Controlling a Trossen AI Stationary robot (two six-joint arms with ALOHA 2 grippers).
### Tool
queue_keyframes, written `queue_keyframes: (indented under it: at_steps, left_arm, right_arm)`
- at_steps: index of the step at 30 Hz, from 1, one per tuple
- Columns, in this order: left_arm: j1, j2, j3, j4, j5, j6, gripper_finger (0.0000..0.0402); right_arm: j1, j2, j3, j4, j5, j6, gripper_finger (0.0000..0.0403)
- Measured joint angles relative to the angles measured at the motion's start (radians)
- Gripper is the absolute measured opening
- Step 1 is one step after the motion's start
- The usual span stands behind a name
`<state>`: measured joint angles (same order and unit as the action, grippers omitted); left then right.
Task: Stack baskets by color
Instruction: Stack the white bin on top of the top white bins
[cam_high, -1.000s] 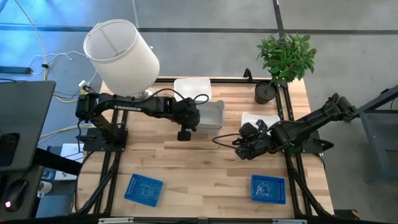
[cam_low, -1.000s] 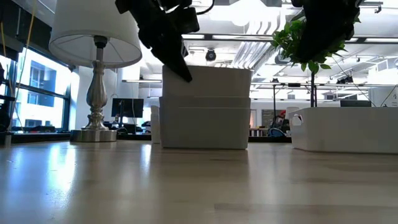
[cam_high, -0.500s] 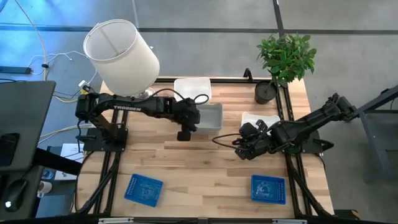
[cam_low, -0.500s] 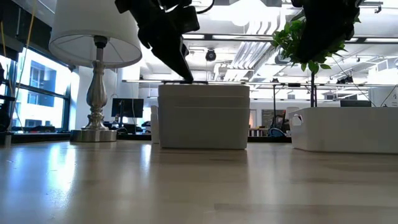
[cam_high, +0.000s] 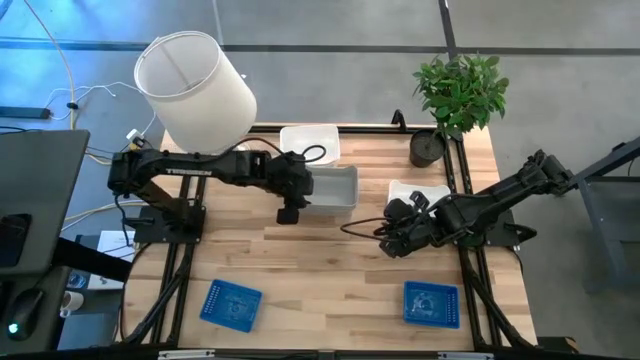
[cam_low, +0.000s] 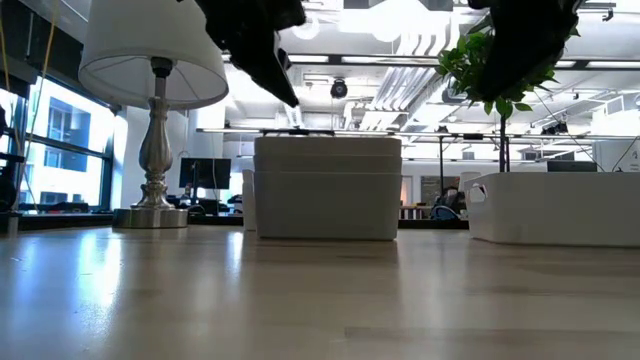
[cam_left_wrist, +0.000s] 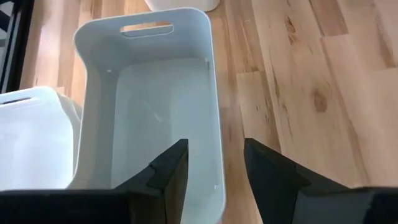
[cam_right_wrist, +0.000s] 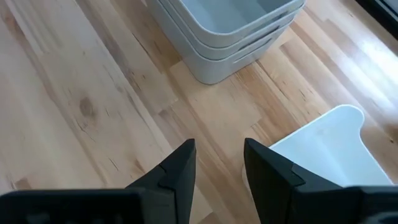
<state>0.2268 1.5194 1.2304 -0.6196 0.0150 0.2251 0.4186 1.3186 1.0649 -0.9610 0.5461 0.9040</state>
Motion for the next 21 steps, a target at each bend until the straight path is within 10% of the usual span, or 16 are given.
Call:
queue_keyframes:
  at_steps: [21]
  left_arm:
    - [-0.162, -0.178, 0.0, -0.259, 0.0, -0.088, 0.0141]
  right_arm:
    - [-0.061, 0.0, 0.0, -0.006, -0.19, -0.078, 0.0124]
